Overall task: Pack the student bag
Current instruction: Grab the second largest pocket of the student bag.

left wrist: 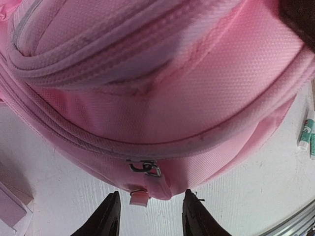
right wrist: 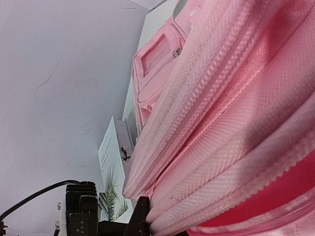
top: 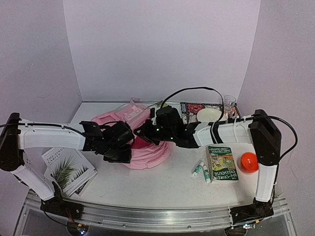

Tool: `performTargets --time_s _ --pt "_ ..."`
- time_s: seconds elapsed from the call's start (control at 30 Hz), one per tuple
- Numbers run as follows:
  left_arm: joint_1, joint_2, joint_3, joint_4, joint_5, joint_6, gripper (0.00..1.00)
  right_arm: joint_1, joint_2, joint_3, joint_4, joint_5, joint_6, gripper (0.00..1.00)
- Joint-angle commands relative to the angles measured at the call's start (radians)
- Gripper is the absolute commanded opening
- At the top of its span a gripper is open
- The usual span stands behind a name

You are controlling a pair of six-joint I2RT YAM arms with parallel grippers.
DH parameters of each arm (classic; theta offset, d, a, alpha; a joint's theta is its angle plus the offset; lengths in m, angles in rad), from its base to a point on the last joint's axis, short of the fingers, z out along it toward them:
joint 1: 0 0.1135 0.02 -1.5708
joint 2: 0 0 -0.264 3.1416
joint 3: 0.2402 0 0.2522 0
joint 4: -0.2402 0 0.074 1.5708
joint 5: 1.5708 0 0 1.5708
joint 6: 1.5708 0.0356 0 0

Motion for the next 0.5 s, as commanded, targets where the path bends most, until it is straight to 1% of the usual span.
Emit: performTargets --time_s 0.0,0.2,0.27,0.47 --pt "-0.004 0.035 0.09 0.016 -0.076 0.027 0.43 -0.01 -0.007 0.059 0.056 0.031 -0.01 0.0" --pt "-0.003 0.082 0.145 0.012 -0.122 0.07 0.41 -0.011 -0.011 0.05 0.056 0.019 -0.005 0.0" --pt "-0.003 0.074 0.142 0.004 -0.142 0.073 0.35 -0.01 -0.016 0.042 0.055 0.018 -0.005 0.0" --pt "-0.001 0.067 0.114 -0.052 -0.171 0.06 0.27 -0.011 -0.039 0.017 0.055 0.029 -0.013 0.0"
